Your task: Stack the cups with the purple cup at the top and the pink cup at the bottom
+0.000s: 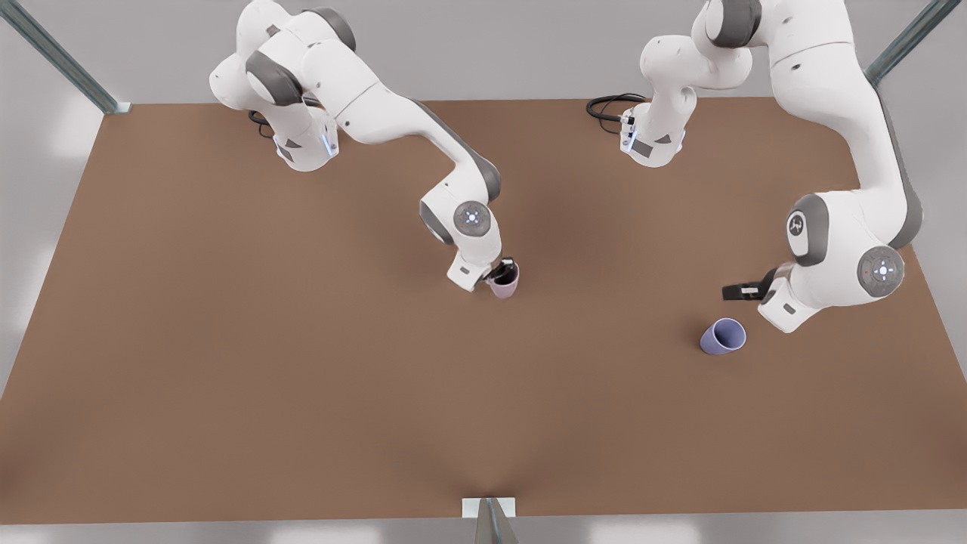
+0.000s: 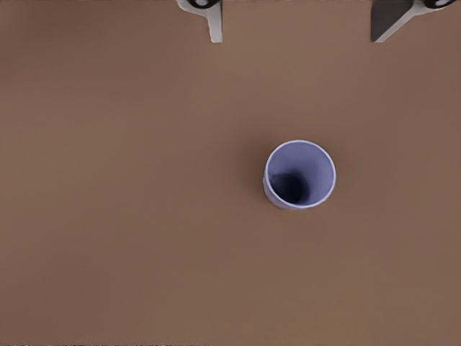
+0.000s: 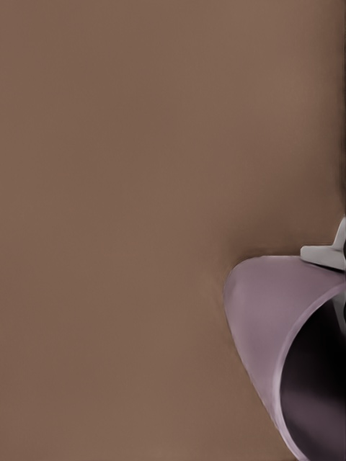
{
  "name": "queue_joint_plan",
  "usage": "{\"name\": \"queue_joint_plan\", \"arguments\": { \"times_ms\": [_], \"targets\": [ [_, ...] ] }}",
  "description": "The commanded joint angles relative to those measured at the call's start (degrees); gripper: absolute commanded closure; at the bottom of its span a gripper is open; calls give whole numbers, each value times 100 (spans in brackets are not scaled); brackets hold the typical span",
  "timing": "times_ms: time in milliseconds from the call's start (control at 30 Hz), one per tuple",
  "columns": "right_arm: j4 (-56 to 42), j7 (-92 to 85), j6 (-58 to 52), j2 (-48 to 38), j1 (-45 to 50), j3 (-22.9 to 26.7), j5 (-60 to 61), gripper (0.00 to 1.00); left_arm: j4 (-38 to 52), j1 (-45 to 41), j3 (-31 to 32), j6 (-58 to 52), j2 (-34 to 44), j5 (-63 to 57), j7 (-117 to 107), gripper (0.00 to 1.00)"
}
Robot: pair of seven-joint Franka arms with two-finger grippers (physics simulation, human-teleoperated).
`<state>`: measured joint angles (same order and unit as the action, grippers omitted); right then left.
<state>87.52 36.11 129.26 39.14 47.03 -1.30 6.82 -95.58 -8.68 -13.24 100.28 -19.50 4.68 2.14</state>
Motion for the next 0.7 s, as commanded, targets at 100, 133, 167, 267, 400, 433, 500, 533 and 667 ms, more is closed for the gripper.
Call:
{"name": "queue_joint_plan", "arguments": {
  "times_ms": [100,133,167,267,400,433,500,533,667],
  "targets": [
    [-51,2761,126,164,87,-2,38,79,-110,402,32,1969,-555,173,858,0],
    [-42,2761,135,190,87,-2,38,79,-110,481,32,1978,-652,182,858,0],
    [-51,2752,135,208,87,-2,38,79,-93,613,40,2065,-661,174,867,0],
    [-51,2761,196,278,131,-2,38,79,-84,710,40,2224,-836,182,1192,0],
    [-51,2770,187,261,166,-2,47,0,-304,763,155,2206,-898,165,1711,0],
    [-51,2770,187,252,166,6,47,0,-295,824,155,2215,-951,173,1763,0],
    [-33,2761,187,190,166,6,47,0,-295,833,155,2312,-1056,182,1755,0],
    [-16,2752,170,111,166,15,38,0,-304,842,155,2312,-1109,182,1755,0],
    [11,2743,-41,-205,158,33,47,0,-409,859,225,2321,-1205,182,1755,0]
  ]
}}
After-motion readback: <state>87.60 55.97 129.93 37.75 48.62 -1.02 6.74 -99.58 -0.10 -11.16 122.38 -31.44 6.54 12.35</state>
